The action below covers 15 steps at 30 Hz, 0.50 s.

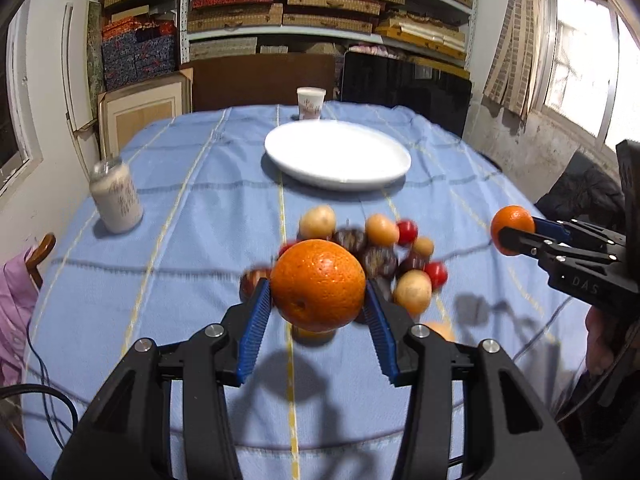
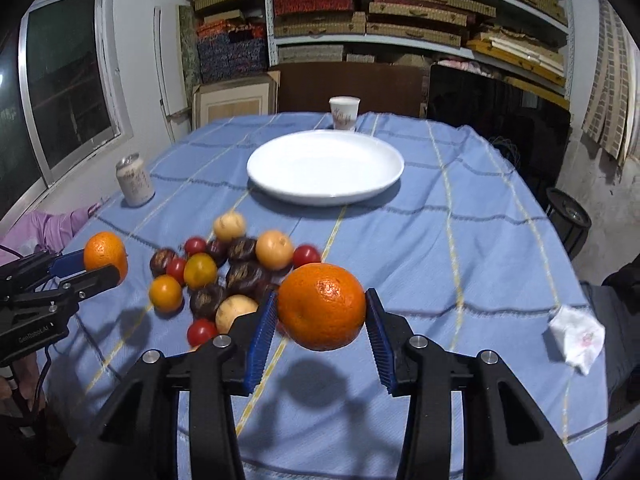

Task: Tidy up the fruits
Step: 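Lower both oranges onto the white plate and open both tools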

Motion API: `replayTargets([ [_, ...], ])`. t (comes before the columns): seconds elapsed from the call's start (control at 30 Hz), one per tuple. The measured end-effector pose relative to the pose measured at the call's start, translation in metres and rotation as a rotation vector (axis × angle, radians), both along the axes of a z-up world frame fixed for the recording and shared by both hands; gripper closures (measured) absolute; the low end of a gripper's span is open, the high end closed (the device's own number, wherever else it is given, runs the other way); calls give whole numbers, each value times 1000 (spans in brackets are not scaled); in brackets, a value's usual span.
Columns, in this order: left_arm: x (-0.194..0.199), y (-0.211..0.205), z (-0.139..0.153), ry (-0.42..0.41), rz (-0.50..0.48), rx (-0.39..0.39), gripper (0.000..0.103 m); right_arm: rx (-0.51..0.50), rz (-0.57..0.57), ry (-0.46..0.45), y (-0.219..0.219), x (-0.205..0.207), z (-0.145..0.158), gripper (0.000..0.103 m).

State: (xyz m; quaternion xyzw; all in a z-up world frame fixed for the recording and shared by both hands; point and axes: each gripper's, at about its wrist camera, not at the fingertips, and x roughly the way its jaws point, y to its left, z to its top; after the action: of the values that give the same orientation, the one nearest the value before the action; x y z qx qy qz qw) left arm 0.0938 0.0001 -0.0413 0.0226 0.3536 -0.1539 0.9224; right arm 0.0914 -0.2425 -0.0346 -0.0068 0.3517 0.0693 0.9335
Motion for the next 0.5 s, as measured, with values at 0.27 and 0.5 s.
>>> replayTargets([
  [0.27, 96, -16, 42, -31, -11, -24, 56, -8, 28, -41, -10, 88, 32, 58],
  [0.5, 217, -47, 26, 53, -13, -34, 56, -49, 43, 2, -14, 198, 7, 58],
])
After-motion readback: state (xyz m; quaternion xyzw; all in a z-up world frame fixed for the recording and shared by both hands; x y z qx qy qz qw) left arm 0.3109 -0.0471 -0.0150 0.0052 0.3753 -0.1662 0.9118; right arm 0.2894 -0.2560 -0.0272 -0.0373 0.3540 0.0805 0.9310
